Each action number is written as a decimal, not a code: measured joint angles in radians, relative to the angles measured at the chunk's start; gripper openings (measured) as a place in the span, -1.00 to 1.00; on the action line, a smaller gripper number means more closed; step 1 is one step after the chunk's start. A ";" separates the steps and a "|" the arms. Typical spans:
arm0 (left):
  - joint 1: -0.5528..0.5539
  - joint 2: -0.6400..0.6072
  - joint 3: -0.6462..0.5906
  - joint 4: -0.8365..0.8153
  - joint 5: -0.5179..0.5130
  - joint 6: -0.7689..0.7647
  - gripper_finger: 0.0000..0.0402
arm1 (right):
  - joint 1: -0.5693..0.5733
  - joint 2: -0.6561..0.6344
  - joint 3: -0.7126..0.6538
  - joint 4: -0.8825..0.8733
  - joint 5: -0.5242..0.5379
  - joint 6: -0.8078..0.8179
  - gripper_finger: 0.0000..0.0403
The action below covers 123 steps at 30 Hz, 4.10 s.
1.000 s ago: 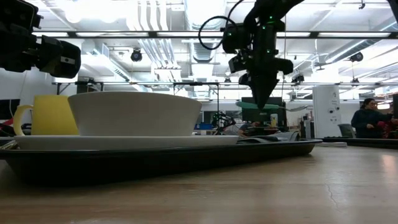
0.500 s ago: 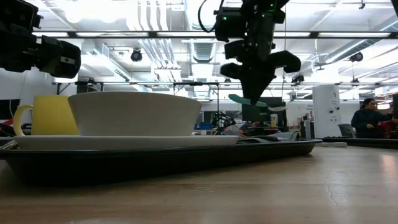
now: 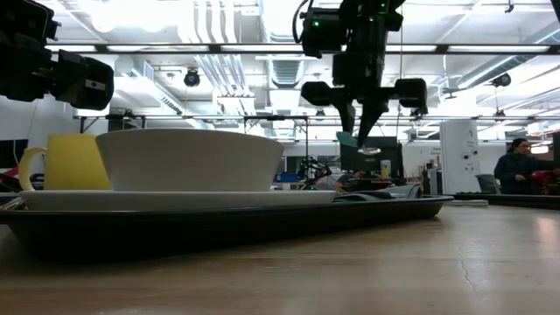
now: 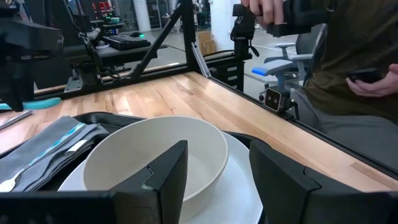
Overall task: Set up tray
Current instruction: Put the green spoon on top of the gray napkin on the black tray to the left of the blue patterned fork
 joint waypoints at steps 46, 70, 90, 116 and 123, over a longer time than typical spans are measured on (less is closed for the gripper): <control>0.000 0.001 0.000 0.000 0.000 0.000 -0.21 | 0.046 0.026 0.107 0.339 -0.082 -0.661 -0.75; 0.000 0.006 0.000 0.000 0.000 0.000 -0.21 | 0.135 0.133 -0.066 0.243 0.008 -1.108 -0.76; 0.000 0.007 0.000 0.000 0.000 0.000 -0.21 | 0.138 0.132 -0.116 0.272 -0.008 -1.186 -0.74; 0.000 0.010 0.000 0.000 0.000 0.000 -0.21 | 0.133 0.179 -0.114 0.303 0.063 -1.131 -0.71; 0.000 0.010 0.000 0.000 0.000 0.000 -0.21 | 0.132 0.179 -0.114 0.295 0.060 -1.068 -0.68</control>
